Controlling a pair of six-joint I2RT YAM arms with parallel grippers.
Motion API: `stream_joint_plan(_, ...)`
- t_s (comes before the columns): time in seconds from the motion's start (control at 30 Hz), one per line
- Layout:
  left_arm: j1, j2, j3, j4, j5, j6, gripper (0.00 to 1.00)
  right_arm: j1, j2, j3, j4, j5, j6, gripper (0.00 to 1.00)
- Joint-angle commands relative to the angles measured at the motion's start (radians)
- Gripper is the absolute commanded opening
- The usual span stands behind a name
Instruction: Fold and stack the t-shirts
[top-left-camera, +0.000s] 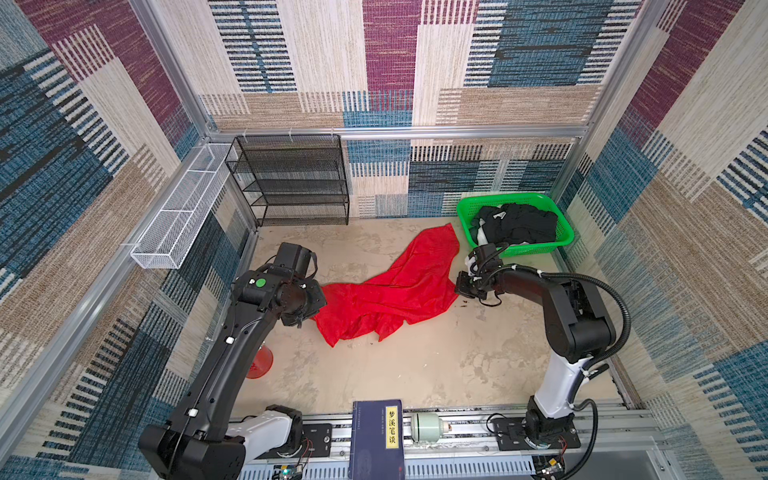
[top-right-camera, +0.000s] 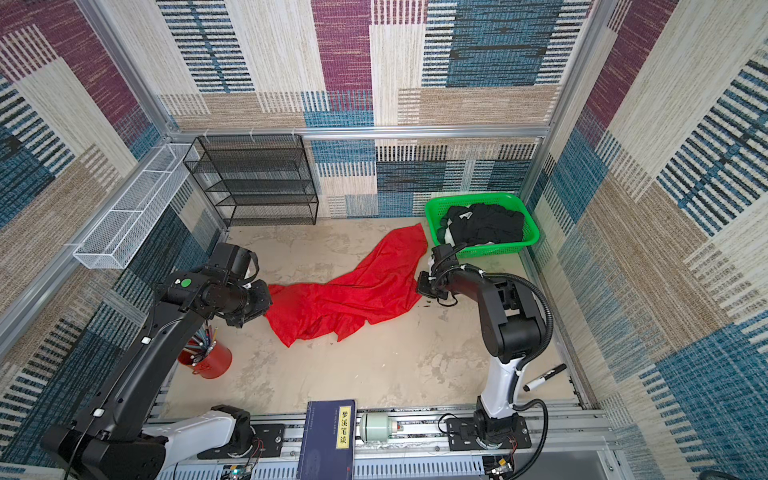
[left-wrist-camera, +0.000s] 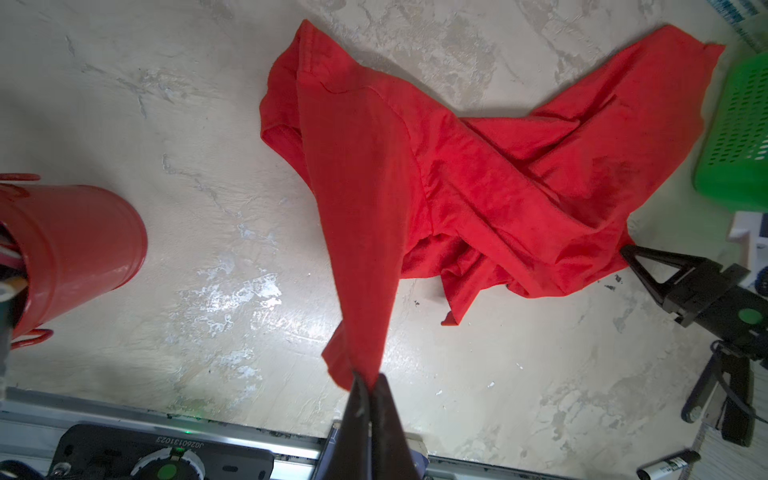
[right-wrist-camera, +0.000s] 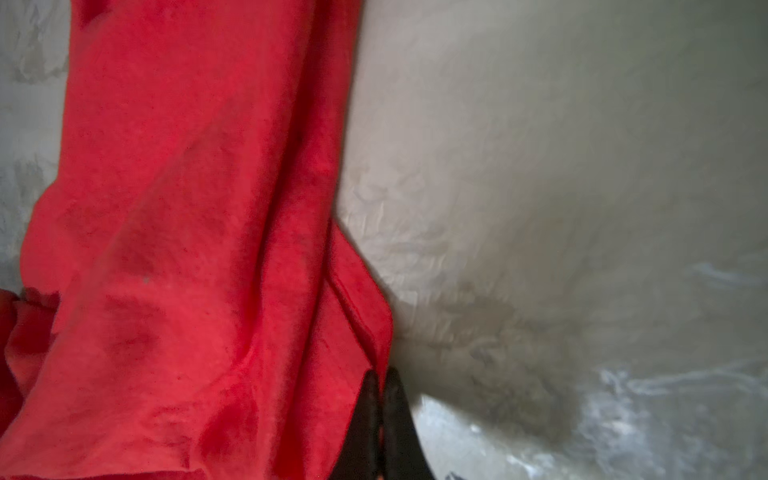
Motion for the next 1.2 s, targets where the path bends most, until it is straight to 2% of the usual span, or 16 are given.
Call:
stream_joint_plan(0.0,0.007,-0.003,0.026,-0.017,-0.024,0.009,0.0,0.0,-0.072,-0.002,-0.005,0.005,-0.013,0.0)
stream_joint_plan(0.3,0.021,-0.019,0.082,-0.05,-0.06,0.035,0.0,0.001,-0.355,0.072,-0.226,0.024,-0.028,0.0)
stream_joint_plan(0.43,0.024,-0.048,0.099,-0.064,-0.098,0.028,0.0,0.002,-0.477,0.198,-0.402,0.043,-0.034,0.0)
stream_joint_plan(0.53,0.026,-0.066,0.104,-0.069,-0.124,0.023,0.0,0.0,-0.503,0.29,-0.497,0.082,-0.039,0.0)
stream_joint_plan(0.67,0.03,-0.065,0.071,-0.047,-0.133,0.013,0.0,0.0,-0.395,0.349,-0.541,0.024,-0.055,0.0)
stream_joint_plan(0.8,0.036,-0.052,0.027,0.005,-0.129,-0.01,0.0,0.0,-0.245,0.348,-0.443,-0.039,-0.044,0.0)
stream_joint_plan(0.9,0.036,-0.03,0.004,0.051,-0.115,-0.02,0.0,0.0,-0.086,0.416,-0.382,-0.071,-0.056,0.0)
stream_joint_plan(1.1,0.038,0.012,-0.006,0.097,-0.112,-0.022,0.0,0.0,0.236,0.697,-0.363,-0.125,-0.091,0.0)
stream_joint_plan(1.13,0.038,0.015,-0.005,0.099,-0.112,-0.022,0.0,0.0,0.284,0.753,-0.38,-0.125,-0.098,0.05)
stream_joint_plan(1.17,0.038,0.023,-0.004,0.1,-0.111,-0.023,0.0,0.0,0.329,0.81,-0.4,-0.123,-0.106,0.19)
